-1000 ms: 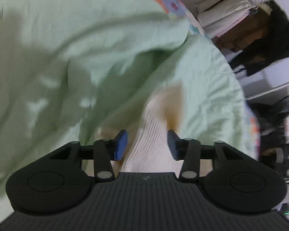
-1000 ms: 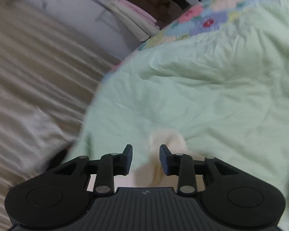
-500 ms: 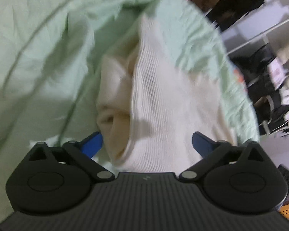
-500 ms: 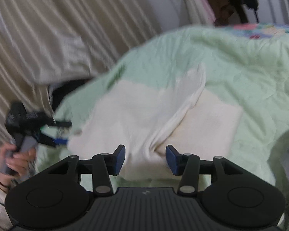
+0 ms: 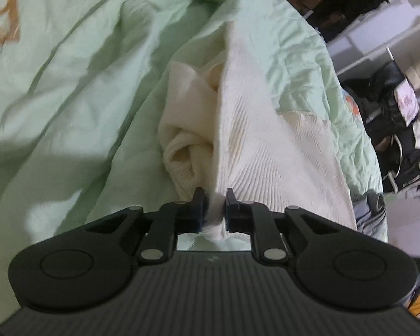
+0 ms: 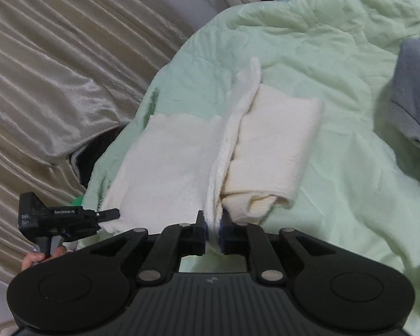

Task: Fold large clothes

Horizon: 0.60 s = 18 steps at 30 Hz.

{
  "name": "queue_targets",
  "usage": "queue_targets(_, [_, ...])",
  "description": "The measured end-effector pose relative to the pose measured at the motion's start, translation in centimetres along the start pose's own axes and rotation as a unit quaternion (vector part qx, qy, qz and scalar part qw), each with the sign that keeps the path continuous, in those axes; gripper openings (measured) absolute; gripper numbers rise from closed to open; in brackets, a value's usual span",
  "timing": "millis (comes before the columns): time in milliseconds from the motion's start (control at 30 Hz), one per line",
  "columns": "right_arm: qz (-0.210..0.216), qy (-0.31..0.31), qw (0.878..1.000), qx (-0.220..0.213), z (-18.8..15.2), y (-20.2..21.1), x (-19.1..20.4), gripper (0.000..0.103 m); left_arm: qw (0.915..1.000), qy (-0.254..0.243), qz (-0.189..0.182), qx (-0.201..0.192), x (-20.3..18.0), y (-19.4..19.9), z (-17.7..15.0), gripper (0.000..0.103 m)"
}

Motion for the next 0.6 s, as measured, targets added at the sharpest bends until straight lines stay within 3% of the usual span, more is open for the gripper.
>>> queue_targets(33, [0.004, -0.003, 1.000, -0.015, 0.1, 0.6, 0.3, 0.039, 1.0000, 0.006, -0.002, 0.002, 0.2, 0.1, 0.0, 0.031])
queue_targets(100, [0.004, -0.008, 0.999, -0.050, 0.4, 2.0, 0.7, 0.064, 0.9998, 0.016, -0.003, 0.010, 0.5, 0.2, 0.0, 0.056])
queue_targets(233, [-0.030, -0.042, 0.995, -0.090, 1.1, 3.6, -0.8, 0.078, 0.9996, 0.021, 0.001, 0.021, 1.1, 0.5, -0.1, 0.058])
queue_targets(333, [-0.041, -0.095, 0.990, -0.091, 1.8, 2.7, -3.1, 0.081, 0.9963, -0.070, 0.042, -0.026, -1.2, 3.3, -0.2, 0.058])
queue_targets(367, [-0.040, -0.103, 0.990, -0.089, 2.0, 2.2, -3.7, 0.081, 0.9897, -0.115, 0.064, -0.056, -2.7, 4.6, -0.6, 0.059])
queue_targets(433, [-0.026, -0.126, 0.988, -0.080, 2.7, 0.6, -5.1, 0.083, 0.9629, -0.219, 0.102, -0.120, -6.8, 7.6, -2.1, 0.071])
queue_targets(500, [-0.023, -0.132, 0.988, -0.082, 3.4, -0.6, -6.0, 0.083, 0.9483, -0.273, 0.097, -0.130, -9.7, 8.2, -3.8, 0.074])
queue_targets(567, [-0.025, -0.127, 0.988, -0.085, 4.2, -1.7, -6.6, 0.079, 0.9207, -0.359, 0.091, -0.124, -13.7, 6.8, -7.0, 0.076])
queue_targets(600, [-0.010, -0.120, 0.988, -0.096, 5.1, -2.2, -6.5, 0.065, 0.9107, -0.385, 0.092, -0.119, -15.0, 6.0, -8.1, 0.076])
Point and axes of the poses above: each gripper's, at about its wrist camera, not at the fingertips, and y roughly against the way its jaws point, x to its left, z to its top, the point moved 9 cm from there along -y, roughly the way its jaws point, and after that the axes turned 15 degrees about z, right-handed, at the moved point
